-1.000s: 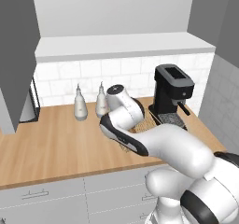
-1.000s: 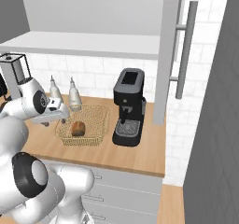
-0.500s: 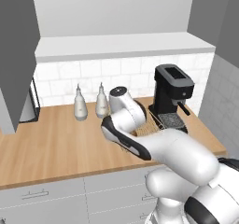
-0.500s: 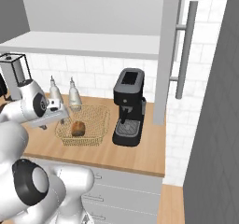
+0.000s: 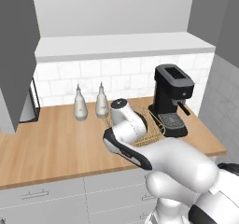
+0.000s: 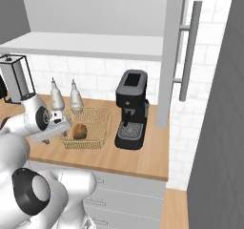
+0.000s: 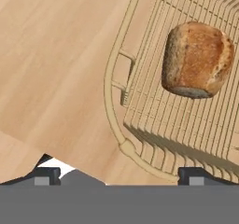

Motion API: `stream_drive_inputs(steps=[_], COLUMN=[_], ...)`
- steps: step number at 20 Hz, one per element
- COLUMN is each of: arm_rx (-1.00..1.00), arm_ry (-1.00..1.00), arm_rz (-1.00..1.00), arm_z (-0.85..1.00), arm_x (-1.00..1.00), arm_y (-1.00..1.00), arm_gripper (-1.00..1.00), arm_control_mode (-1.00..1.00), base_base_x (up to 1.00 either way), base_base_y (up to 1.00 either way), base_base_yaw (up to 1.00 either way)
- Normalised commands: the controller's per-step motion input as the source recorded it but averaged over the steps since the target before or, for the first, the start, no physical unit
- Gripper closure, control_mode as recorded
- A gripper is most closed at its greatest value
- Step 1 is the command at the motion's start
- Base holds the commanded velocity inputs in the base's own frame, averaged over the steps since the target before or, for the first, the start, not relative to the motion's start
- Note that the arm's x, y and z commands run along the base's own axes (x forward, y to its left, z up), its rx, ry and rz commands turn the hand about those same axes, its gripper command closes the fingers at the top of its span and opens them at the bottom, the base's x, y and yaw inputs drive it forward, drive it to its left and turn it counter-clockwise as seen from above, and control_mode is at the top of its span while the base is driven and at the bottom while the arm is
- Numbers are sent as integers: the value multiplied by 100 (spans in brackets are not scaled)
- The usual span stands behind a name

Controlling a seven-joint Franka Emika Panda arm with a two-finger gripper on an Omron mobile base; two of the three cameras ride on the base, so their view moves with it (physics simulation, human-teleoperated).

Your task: Open the cabinet, pick up the bread from the cabinet and place it in the basket. Then move the basket to the dining counter.

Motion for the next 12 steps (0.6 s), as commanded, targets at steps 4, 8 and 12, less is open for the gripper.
stream_drive_inputs(steps=[4, 8, 12], arm_rx=[-10, -10, -6], arm_ry=[4, 3, 0], arm_rz=[0, 0, 0], arm_z=[-15, -21, -16], arm_x=[25, 29, 25], arm_y=[1, 0, 0], arm_gripper=[-100, -100, -100], arm_control_mode=[-100, -100, -100], base_base_x=[0, 0, 0], base_base_y=[0, 0, 0], base_base_yaw=[0, 0, 0])
